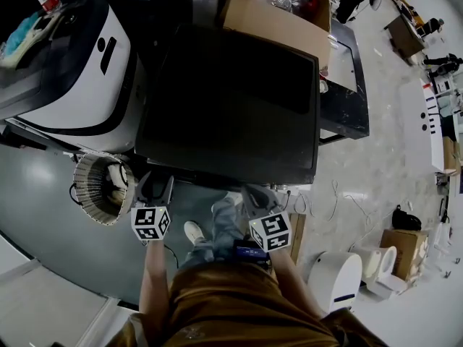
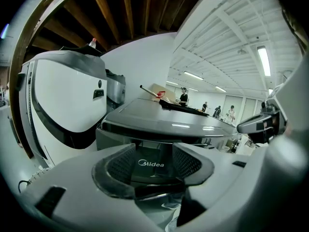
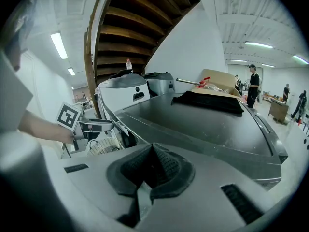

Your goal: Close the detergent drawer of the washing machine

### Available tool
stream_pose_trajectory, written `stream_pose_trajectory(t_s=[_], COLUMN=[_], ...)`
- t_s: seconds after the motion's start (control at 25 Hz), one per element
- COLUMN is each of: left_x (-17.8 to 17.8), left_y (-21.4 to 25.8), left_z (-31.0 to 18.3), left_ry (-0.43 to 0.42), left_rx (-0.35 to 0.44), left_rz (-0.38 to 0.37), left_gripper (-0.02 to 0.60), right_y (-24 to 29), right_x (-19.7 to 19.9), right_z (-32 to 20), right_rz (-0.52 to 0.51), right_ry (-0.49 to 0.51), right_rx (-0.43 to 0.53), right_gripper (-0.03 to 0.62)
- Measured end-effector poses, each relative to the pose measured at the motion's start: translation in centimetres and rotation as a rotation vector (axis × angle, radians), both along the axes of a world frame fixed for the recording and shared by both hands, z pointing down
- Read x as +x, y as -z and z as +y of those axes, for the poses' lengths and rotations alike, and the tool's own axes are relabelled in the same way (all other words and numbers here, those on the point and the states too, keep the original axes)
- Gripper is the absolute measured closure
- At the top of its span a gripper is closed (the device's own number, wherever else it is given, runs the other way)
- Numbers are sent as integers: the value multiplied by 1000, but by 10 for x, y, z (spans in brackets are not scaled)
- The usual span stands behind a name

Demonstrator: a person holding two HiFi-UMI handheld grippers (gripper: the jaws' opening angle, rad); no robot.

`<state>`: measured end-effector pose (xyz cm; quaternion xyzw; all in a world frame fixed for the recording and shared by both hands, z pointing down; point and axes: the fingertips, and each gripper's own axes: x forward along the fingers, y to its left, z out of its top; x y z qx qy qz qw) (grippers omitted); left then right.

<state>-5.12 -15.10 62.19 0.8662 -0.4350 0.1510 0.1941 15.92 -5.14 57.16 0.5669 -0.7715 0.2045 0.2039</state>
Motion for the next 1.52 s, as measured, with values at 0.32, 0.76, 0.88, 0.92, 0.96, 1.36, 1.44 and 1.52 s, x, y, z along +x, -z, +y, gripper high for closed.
stream_pose_trajectory(t_s=[0.32, 0.76, 0.88, 0.92, 0.96, 1.36, 1.44, 1.52], left_x=[7, 10, 10, 10, 10, 19, 16, 10], left_y=[0, 0, -1, -1, -2, 44, 60, 76], left_z=[-9, -14, -15, -16, -16, 1, 6, 10], left_ry=[36, 7, -19, -27, -31, -19, -3, 13], left_rx=[-25, -3, 2, 2, 0, 60, 84, 111], left_rz=[28, 11, 19, 16, 12, 103, 132, 154], left_gripper=[348, 355, 360, 360, 360, 389, 422, 453], right_y=[0, 9, 15, 18, 20, 51, 55, 59], right_x=[10, 15, 12, 12, 11, 0, -7, -14], right_z=[0, 3, 4, 4, 4, 7, 9, 10], right_rz=[-11, -13, -24, -25, -28, -45, -43, -40], right_ry=[-11, -22, -22, -23, -27, -39, -31, -22], right_rx=[-3, 18, 31, 36, 41, 119, 133, 146], right_gripper=[582, 582, 582, 582, 582, 582, 582, 582])
